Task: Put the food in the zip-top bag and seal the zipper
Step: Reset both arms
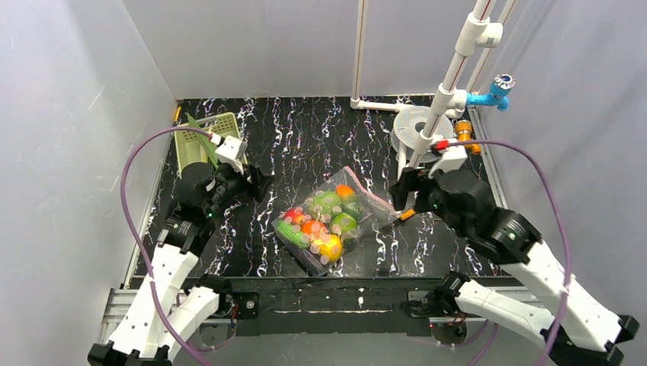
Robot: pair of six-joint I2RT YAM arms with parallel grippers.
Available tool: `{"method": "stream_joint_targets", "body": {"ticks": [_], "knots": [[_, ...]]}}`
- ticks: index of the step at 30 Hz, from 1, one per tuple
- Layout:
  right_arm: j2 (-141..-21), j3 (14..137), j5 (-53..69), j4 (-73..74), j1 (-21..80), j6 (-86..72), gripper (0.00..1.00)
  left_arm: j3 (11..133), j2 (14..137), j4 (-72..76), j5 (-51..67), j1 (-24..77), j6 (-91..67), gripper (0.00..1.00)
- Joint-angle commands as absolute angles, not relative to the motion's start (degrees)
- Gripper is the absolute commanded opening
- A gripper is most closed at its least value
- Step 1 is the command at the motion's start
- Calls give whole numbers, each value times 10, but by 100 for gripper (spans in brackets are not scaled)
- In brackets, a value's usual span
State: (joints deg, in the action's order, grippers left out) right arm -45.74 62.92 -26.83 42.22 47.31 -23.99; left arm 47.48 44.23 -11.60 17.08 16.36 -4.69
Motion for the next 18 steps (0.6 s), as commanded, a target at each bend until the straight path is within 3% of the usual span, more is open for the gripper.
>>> {"method": "stream_joint_targets", "body": {"ticks": [1, 5, 14, 18], "knots": [[-367, 618, -277, 380, 472, -227, 98, 444, 393, -89, 156, 167, -52, 61], [-295, 623, -298, 375, 473, -210, 98, 445, 324, -82, 136, 167, -99, 67], [-206, 666, -328, 388, 472, -186, 98, 575, 253, -81, 117, 167, -125, 97], [-179, 698, -364, 418, 472, -200, 98, 618, 234, -86, 103, 167, -113, 98]]}}
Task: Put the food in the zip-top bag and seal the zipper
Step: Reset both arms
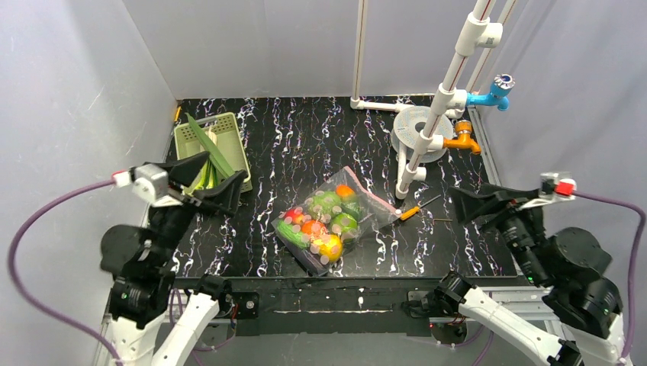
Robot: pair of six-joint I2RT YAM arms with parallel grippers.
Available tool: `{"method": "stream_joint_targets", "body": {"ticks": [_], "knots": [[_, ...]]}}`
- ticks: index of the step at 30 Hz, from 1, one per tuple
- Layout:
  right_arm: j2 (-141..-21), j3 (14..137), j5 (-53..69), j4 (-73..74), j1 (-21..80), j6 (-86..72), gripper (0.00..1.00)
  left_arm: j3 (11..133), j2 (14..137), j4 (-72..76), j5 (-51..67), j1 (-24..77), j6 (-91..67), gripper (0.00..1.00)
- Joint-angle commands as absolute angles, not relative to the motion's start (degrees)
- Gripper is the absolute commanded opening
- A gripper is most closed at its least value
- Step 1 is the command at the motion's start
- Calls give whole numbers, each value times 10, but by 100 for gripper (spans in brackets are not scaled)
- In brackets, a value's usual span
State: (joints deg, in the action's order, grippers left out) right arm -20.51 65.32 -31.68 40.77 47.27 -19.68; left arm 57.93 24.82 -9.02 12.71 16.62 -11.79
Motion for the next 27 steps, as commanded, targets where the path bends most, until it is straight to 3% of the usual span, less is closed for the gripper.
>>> {"method": "stream_joint_targets", "body": {"ticks": [1, 11, 27], "knots": [[-173, 706, -368, 421, 472, -199, 98, 626, 229, -88, 97, 167, -110, 98], [-128, 762, -391, 451, 472, -183, 98, 619, 176, -63, 37, 167, -103, 98], [-109, 767, -398, 486, 472, -233, 98, 613, 175, -72, 44, 167, -130, 98]]}}
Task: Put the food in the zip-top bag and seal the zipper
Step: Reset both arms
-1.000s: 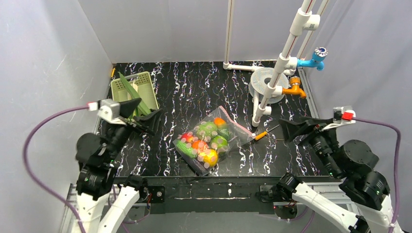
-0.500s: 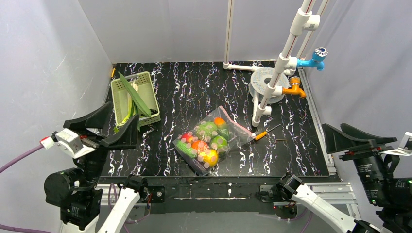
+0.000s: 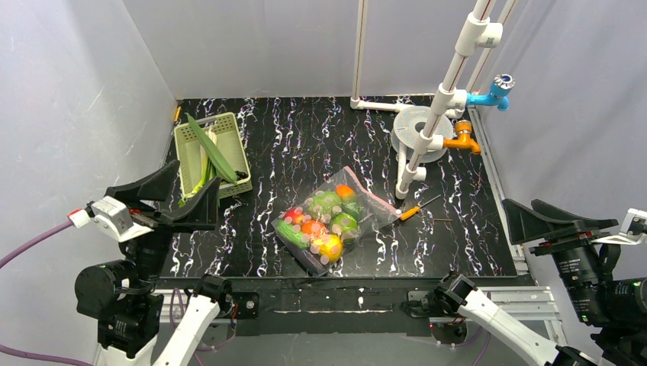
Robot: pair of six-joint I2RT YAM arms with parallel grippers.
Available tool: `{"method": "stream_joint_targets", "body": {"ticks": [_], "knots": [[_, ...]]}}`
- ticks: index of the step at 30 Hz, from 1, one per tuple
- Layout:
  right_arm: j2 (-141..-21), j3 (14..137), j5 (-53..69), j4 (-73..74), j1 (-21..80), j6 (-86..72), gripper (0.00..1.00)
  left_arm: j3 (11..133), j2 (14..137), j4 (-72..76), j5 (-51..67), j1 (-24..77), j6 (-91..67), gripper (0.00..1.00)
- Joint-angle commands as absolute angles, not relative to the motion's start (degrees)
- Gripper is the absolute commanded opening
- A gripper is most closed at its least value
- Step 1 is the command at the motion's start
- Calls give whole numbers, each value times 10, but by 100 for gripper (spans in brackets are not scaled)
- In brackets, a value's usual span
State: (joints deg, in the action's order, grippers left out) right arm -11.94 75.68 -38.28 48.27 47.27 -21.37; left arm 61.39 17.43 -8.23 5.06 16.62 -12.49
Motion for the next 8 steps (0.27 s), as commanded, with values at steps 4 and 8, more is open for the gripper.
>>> {"method": "stream_joint_targets", "body": {"ticks": [4, 8], "knots": [[-105, 755, -400, 470, 472, -234, 99, 610, 169, -77, 40, 167, -129, 98], [-109, 747, -378, 462, 472, -224, 98, 608, 165, -81, 39, 167, -125, 98]]}}
